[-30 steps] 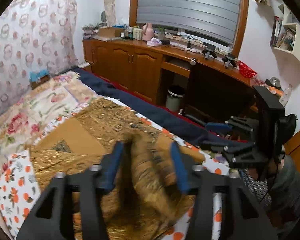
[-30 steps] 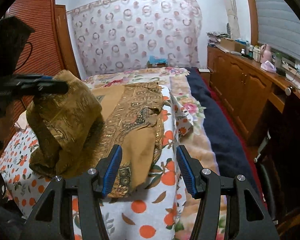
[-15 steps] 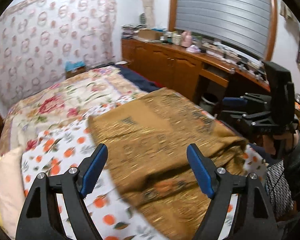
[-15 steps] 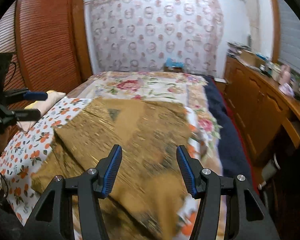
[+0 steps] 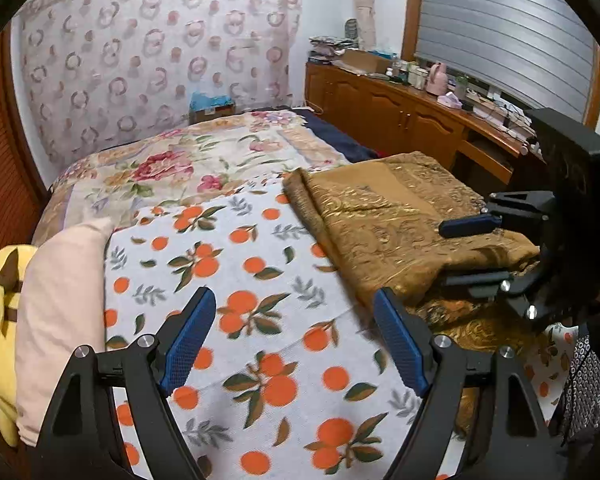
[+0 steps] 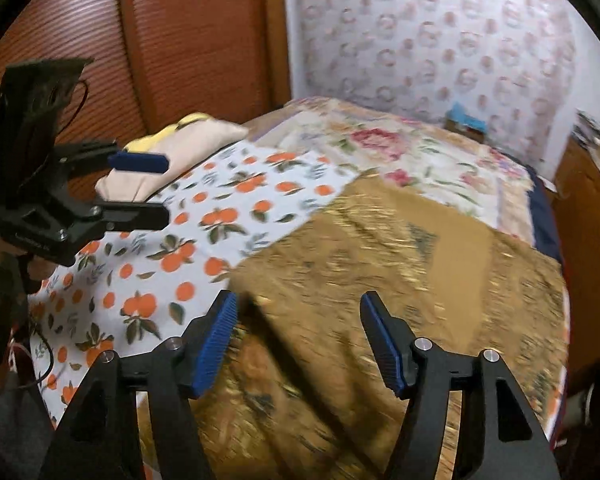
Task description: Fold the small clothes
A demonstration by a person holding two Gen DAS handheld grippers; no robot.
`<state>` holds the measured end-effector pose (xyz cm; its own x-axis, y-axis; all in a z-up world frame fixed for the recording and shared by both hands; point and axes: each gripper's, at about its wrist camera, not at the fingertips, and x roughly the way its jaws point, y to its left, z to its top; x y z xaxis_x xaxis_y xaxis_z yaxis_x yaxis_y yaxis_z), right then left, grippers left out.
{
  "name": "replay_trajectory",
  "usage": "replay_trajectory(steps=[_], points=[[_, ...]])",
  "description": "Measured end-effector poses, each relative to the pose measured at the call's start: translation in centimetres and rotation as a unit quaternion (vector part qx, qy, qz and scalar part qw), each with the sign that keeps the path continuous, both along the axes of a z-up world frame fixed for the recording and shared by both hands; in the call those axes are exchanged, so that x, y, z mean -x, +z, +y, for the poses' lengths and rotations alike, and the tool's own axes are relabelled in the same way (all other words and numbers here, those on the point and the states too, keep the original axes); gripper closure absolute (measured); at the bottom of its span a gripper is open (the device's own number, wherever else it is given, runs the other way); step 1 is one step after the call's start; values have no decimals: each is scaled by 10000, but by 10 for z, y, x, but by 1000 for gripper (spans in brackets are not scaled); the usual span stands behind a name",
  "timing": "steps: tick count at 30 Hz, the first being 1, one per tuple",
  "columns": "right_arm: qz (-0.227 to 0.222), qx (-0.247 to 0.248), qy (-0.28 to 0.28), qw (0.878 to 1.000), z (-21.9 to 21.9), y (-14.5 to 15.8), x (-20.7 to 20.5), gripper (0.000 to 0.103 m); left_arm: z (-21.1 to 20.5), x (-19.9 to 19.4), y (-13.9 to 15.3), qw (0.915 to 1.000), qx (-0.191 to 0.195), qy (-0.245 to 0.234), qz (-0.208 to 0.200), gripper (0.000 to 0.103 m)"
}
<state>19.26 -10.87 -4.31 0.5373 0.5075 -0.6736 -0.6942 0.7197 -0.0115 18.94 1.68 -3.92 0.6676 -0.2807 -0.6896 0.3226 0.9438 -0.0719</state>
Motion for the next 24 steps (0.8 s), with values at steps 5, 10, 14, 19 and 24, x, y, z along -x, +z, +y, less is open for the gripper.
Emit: replay_trajectory(steps=[5, 10, 14, 19, 24], points=[[153, 280, 244, 9992, 25, -9, -11, 35, 13, -2, -7, 9999, 59, 74, 59, 21], [142, 846, 296, 9959, 45, -19, -16, 35, 20, -4, -11, 9998, 139, 109, 82, 21], [139, 867, 294, 9957, 46, -20, -22, 77, 23, -3, -15, 9997, 192, 125, 110, 21], [-74, 388, 105, 9992, 20, 13, -34, 97, 20, -4, -18, 9996, 219, 94, 147, 21], [-476, 69, -643, 9968, -27, 55, -79, 97, 11, -5, -19, 9996, 213, 19, 168, 21]])
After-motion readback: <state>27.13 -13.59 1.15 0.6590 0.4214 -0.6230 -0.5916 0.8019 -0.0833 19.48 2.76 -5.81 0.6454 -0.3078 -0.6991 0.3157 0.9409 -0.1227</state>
